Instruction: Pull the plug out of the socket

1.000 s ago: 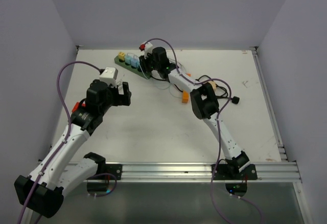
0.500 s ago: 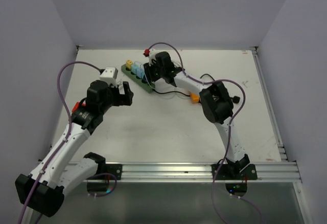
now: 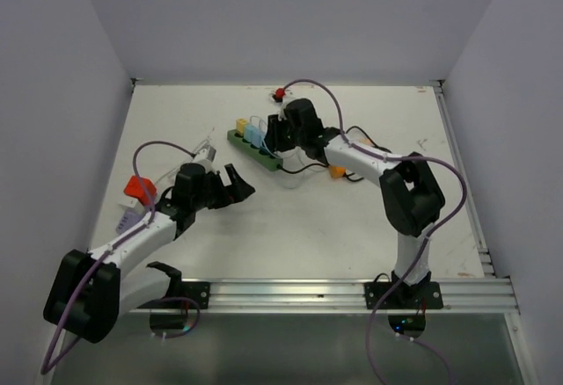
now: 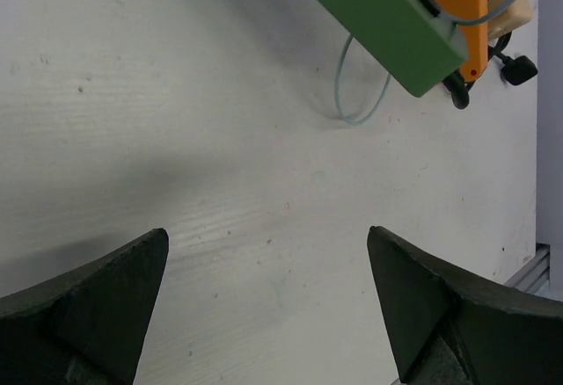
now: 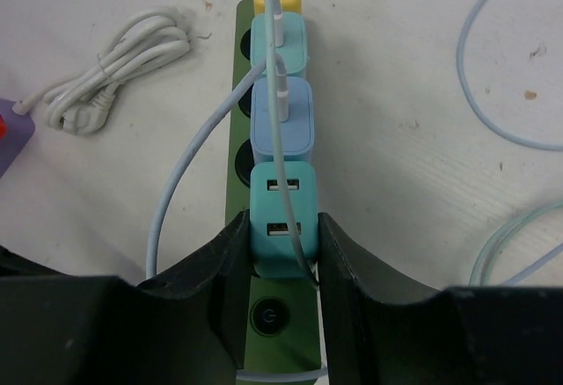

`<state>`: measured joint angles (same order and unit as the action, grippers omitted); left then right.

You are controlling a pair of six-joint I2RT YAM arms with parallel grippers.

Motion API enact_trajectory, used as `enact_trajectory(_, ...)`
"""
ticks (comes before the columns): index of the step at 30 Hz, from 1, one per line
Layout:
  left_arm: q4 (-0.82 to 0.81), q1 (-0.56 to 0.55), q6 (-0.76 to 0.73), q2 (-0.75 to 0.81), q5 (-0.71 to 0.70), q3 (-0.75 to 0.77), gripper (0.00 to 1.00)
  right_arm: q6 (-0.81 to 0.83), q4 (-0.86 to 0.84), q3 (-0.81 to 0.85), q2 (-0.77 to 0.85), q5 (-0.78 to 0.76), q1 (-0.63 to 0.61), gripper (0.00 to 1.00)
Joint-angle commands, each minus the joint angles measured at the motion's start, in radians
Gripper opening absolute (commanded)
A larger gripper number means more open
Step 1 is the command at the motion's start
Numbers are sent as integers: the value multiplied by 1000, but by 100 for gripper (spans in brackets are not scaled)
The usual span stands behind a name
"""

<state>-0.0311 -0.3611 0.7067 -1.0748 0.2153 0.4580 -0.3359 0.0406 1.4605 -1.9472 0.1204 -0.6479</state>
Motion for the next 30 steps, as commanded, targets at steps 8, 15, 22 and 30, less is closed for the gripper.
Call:
enact_trajectory(8,-577,7,229,-163,104,-143,100,-160,-128,-161,168,1,-10,0)
enact_trajectory(15,-645,7,235,-241,87,-101,100,-189,-172,-253,205,-8,-22,0)
enact_trajectory(22,-707,8,293,-399,95,-50,100,-224,-326,-391,220,-44,-53,3)
enact_trajectory(30,-878,33,393,-600,170,-39,91,-238,-415,-479,231,-70,-84,3)
